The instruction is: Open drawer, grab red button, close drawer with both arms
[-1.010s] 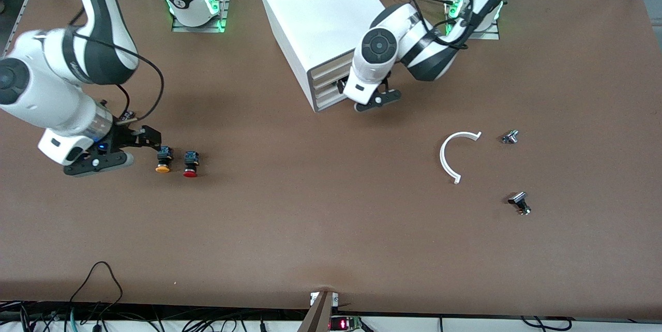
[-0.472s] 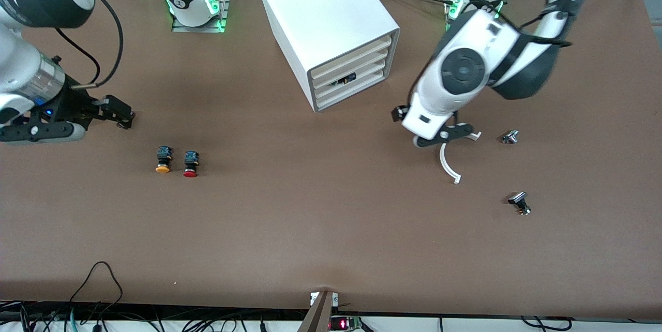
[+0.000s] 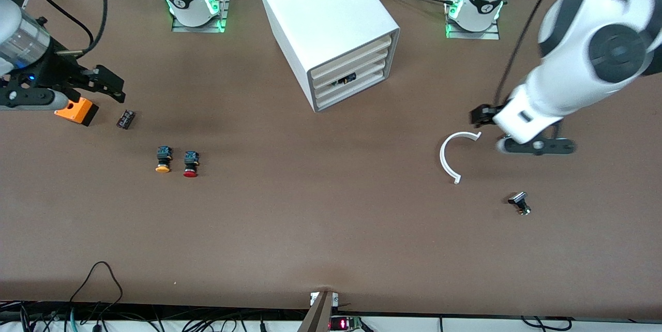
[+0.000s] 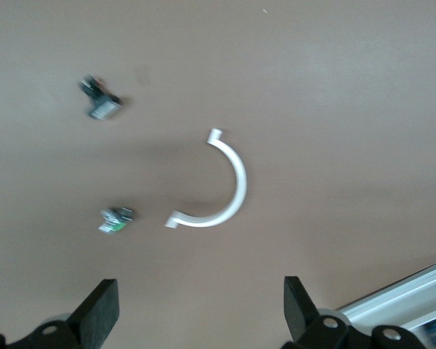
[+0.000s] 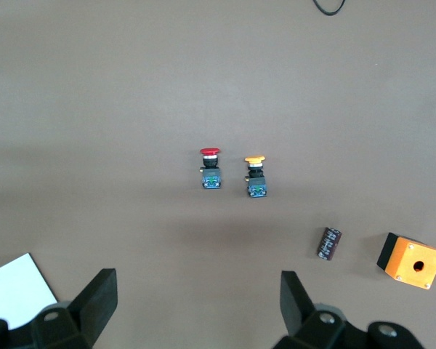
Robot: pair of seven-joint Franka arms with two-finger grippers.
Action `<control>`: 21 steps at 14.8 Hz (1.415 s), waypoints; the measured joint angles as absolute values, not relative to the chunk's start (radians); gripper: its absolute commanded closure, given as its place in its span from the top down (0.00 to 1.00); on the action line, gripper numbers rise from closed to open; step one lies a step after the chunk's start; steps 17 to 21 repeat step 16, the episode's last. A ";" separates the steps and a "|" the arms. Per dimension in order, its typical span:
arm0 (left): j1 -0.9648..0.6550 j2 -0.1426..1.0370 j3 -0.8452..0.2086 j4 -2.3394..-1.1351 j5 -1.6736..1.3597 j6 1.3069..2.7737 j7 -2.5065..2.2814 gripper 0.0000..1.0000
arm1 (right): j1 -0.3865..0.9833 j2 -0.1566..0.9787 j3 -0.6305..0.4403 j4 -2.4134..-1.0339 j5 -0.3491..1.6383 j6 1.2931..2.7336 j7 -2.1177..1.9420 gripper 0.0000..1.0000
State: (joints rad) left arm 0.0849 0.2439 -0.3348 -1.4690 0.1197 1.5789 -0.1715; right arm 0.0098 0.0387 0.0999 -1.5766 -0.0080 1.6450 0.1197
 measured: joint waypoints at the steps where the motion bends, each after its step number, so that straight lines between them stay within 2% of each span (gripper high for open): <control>1: 0.055 0.205 -0.254 -1.473 0.118 1.574 -0.085 1.00 | -0.005 0.031 0.107 -1.577 -0.008 1.639 0.120 0.99; 3: 0.002 0.133 -0.121 -1.491 0.060 1.565 -0.009 1.00 | -0.015 0.020 0.108 -1.577 -0.008 1.627 0.120 0.99; 5: -0.034 0.059 -0.020 -1.557 -0.034 1.595 0.015 1.00 | -0.018 0.014 0.107 -1.577 -0.008 1.610 0.123 0.99; 7: -0.057 0.007 0.032 -1.626 -0.033 1.638 0.035 1.00 | -0.024 0.011 0.103 -1.577 -0.008 1.593 0.123 1.00; 10: -0.072 -0.009 0.037 -1.660 -0.006 1.645 0.042 1.00 | -0.026 0.006 0.092 -1.577 -0.008 1.585 0.123 1.00; 21: -0.086 -0.009 0.031 -1.661 0.003 1.624 0.042 1.00 | -0.026 0.004 0.091 -1.577 -0.008 1.585 0.120 1.00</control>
